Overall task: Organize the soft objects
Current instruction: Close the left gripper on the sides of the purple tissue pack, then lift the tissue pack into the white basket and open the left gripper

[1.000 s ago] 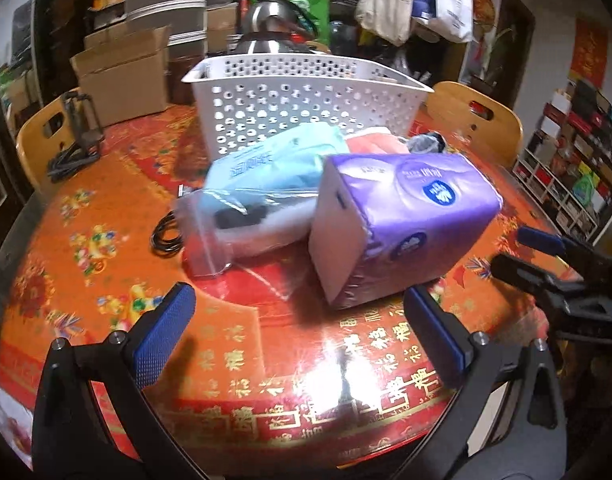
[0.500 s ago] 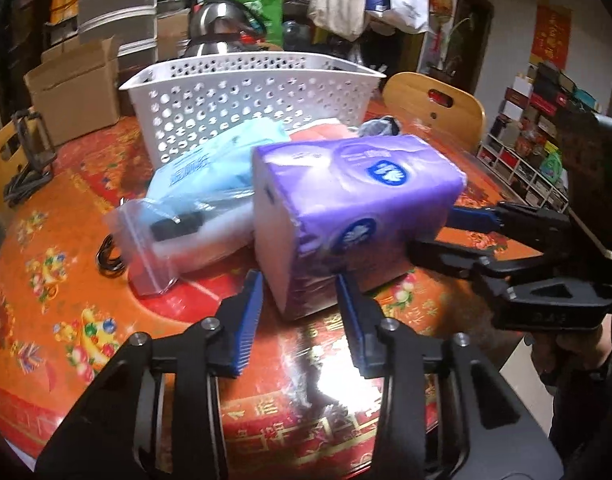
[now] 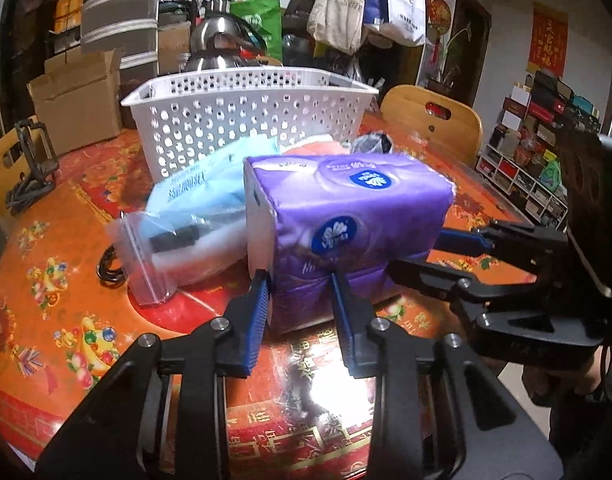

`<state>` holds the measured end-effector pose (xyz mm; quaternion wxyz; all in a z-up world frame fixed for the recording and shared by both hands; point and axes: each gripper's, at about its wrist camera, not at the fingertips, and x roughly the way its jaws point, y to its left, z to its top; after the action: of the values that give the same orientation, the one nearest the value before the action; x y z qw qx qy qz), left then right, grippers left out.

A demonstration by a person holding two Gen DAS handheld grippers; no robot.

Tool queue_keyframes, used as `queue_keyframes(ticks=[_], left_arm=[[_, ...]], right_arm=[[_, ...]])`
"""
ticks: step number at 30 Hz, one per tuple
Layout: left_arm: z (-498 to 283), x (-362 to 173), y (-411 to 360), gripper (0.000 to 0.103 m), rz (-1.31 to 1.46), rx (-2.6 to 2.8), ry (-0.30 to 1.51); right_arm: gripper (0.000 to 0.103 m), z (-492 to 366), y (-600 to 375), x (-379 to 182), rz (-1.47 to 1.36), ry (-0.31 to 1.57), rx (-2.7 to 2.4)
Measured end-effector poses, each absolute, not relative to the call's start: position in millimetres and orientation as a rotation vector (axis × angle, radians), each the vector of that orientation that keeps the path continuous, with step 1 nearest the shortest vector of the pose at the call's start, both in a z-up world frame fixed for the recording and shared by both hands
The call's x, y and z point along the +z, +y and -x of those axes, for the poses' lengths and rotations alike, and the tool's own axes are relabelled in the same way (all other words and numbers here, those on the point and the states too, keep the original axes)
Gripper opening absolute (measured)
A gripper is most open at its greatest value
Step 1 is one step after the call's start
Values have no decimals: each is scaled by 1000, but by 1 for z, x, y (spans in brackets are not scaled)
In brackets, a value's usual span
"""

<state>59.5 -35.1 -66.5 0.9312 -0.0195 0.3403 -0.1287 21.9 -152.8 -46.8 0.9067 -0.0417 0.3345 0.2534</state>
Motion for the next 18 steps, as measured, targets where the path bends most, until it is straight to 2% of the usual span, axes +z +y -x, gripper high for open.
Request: queue_keyframes(ticks=[18], left_arm=[[-45,0,-36,29,0,-242,587]], right_arm=[[45,-21,-146,9,119,586,490]])
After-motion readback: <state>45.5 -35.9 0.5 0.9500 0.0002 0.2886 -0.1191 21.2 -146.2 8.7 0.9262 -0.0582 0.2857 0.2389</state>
